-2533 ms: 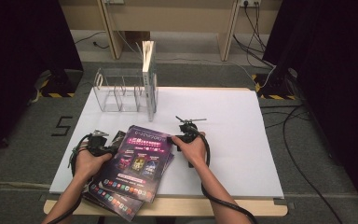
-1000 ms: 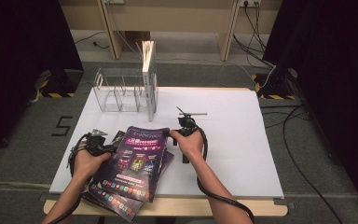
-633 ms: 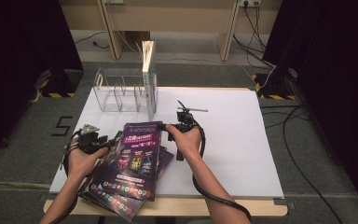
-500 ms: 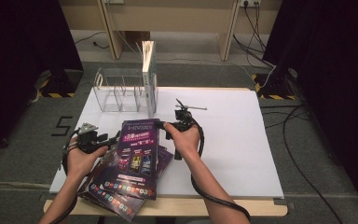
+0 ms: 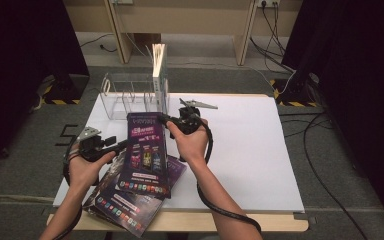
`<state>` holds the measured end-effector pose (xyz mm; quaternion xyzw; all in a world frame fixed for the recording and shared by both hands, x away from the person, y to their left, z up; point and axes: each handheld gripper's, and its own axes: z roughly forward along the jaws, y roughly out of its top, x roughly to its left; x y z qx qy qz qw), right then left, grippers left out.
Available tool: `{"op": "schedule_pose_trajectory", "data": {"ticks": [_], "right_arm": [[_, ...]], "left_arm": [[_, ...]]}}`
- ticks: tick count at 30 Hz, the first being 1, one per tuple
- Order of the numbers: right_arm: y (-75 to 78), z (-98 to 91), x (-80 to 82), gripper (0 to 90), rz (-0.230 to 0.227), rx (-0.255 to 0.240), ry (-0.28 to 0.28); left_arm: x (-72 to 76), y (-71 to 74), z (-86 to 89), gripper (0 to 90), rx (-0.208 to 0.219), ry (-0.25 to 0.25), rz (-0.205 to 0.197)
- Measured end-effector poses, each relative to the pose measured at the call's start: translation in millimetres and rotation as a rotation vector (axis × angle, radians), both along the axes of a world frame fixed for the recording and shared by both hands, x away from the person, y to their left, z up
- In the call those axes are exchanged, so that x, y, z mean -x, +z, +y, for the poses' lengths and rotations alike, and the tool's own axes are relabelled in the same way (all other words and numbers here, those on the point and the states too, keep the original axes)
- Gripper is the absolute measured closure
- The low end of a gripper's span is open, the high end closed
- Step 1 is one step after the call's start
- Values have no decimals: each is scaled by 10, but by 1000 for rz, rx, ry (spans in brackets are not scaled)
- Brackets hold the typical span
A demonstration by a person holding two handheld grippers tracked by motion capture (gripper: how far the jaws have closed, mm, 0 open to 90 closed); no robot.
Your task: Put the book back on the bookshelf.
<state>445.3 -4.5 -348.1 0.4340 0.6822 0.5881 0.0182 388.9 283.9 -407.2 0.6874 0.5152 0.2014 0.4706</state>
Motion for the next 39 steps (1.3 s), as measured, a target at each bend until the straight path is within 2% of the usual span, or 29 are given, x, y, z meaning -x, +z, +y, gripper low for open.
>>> {"op": "schedule_pose_trajectory", "data": {"ticks": [8, 15, 19, 23, 27, 32, 39], "right_arm": [[179, 130, -91, 847, -101, 35, -50], [285, 268, -148, 847, -160, 36, -79], [324, 315, -179, 847, -181, 26, -101], [353, 370, -206, 847, -208, 21, -125], [344, 437, -233, 846, -221, 27, -141], [305, 498, -229, 846, -225, 52, -139], [297, 473, -194, 843, -213, 81, -141]], "left_arm": [[-56, 200, -195, 434, 40, -45, -50], [-94, 350, -368, 425, 65, -75, -95], [-112, 432, -411, 421, 85, -72, -132], [-143, 508, -472, 408, 74, -68, -158], [-172, 542, -538, 398, 52, -55, -167], [-208, 498, -636, 390, 33, -48, -151], [-215, 460, -765, 386, -5, -42, -149]]}}
